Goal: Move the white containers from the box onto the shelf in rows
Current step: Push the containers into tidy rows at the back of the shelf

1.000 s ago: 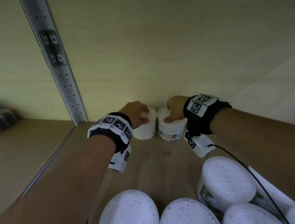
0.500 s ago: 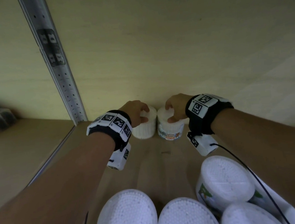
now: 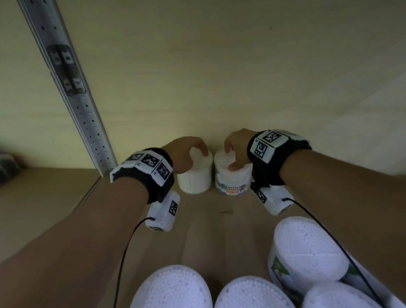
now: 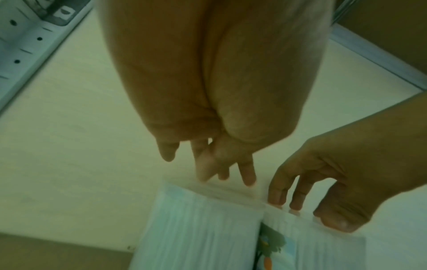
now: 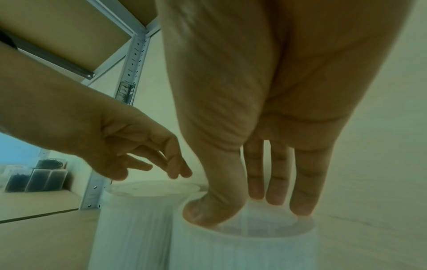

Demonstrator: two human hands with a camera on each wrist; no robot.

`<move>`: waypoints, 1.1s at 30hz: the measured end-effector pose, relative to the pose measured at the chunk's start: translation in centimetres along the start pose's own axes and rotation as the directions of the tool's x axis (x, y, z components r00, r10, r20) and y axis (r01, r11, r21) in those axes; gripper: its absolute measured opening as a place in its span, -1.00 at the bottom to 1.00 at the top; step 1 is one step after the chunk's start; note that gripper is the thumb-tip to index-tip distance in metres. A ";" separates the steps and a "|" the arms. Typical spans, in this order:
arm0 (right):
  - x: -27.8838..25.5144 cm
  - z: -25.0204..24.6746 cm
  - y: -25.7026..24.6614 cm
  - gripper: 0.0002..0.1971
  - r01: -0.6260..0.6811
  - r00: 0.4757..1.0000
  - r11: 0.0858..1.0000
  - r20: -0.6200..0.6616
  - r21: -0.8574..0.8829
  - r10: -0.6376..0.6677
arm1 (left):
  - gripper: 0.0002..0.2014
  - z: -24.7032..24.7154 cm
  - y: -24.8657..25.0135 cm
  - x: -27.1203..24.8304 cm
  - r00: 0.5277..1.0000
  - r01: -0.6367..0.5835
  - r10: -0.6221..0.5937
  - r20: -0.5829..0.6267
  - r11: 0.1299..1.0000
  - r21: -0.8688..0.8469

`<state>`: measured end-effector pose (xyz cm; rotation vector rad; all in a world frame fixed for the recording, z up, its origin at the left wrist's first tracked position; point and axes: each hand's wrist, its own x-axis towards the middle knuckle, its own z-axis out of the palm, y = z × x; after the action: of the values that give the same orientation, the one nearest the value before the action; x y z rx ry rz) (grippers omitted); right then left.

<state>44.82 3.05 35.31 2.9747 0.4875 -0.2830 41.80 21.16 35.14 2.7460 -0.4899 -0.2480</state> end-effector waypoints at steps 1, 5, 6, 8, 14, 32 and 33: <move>0.1 0.0 0.0 -0.37 -0.001 1.000 1.000 -0.001 -0.001 0.001 | -0.55 0.3 0.1 0.2 0.997 0.028 -0.028 -0.065 1.000 -0.009; 0.5 0.4 0.1 -0.39 -0.007 1.000 1.000 -0.023 -0.002 0.007 | -0.57 1.5 0.0 1.0 0.945 0.212 -0.194 -0.264 0.976 0.043; 0.6 0.5 0.1 -0.39 -0.009 1.000 1.000 -0.027 -0.006 0.009 | -0.52 1.7 0.0 1.1 0.942 0.248 -0.223 -0.249 0.966 0.071; 0.8 0.7 0.1 -0.39 -0.007 0.999 1.000 -0.037 -0.002 0.007 | -0.48 2.1 0.1 1.2 0.948 0.265 -0.234 -0.218 0.956 0.127; 1.4 1.3 0.1 -0.50 -0.049 0.998 0.999 -0.048 -0.001 0.049 | -0.54 2.0 -0.3 1.1 0.964 0.207 -0.188 -0.191 0.974 0.088; 1.3 1.5 0.1 -0.60 -0.078 0.991 0.992 -0.105 0.103 0.089 | -0.61 1.4 0.4 1.0 0.980 0.140 -0.128 -0.152 0.988 0.069; 1.1 1.5 0.0 -0.62 -0.074 0.991 0.992 -0.102 0.101 0.084 | -0.58 1.8 0.5 1.0 0.972 0.167 -0.148 -0.182 0.982 0.090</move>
<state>45.54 3.19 33.62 3.1067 0.3750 -0.1460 42.21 19.83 33.57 2.8782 -0.2443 -0.0184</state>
